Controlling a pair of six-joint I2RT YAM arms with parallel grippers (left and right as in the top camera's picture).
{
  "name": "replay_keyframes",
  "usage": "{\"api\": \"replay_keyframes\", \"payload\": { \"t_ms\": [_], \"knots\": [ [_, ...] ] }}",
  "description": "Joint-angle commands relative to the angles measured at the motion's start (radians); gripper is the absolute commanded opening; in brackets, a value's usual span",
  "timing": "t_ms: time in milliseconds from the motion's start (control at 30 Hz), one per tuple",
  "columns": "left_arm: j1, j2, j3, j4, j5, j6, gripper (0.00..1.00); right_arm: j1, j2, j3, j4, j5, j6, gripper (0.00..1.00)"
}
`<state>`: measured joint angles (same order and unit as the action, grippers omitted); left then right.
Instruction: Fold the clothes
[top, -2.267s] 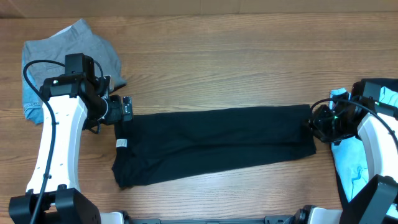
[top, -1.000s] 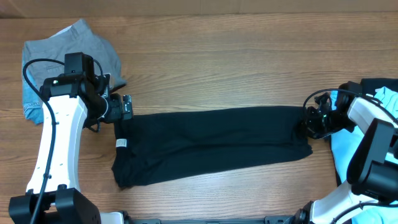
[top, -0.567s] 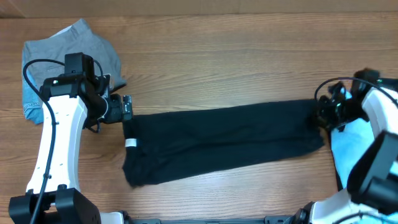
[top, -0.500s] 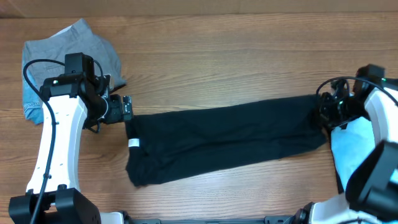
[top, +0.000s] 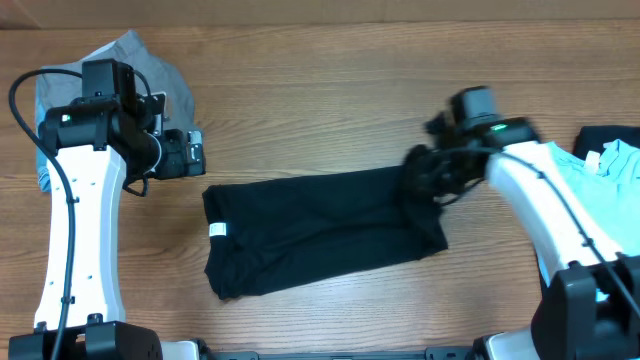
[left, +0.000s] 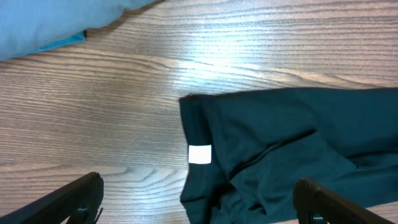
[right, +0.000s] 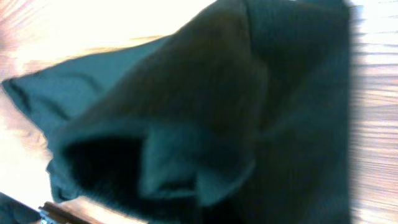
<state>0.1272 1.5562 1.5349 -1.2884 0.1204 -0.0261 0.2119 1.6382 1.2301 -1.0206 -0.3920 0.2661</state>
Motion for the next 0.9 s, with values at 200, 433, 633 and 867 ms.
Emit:
{"api": "replay_keyframes", "payload": {
  "t_ms": [200, 433, 633, 867],
  "knots": [
    [0.01, 0.001, 0.031, -0.016, 0.011, 0.016, 1.0, 0.291, 0.008, -0.099, 0.216, 0.037, 0.379, 0.04],
    [0.01, 0.001, 0.031, -0.018, 0.011, 0.016, 1.0, 0.365, 0.01, -0.11, 0.277, 0.113, 0.483, 0.28],
    [0.01, 0.001, 0.031, -0.02, 0.011, 0.016, 1.0, 0.37, 0.006, -0.11, 0.279, 0.089, 0.476, 0.41],
    [0.01, 0.001, 0.031, -0.025, 0.011, 0.031, 1.0, 0.287, -0.012, -0.104, 0.254, 0.092, 0.38, 0.31]
  ]
}}
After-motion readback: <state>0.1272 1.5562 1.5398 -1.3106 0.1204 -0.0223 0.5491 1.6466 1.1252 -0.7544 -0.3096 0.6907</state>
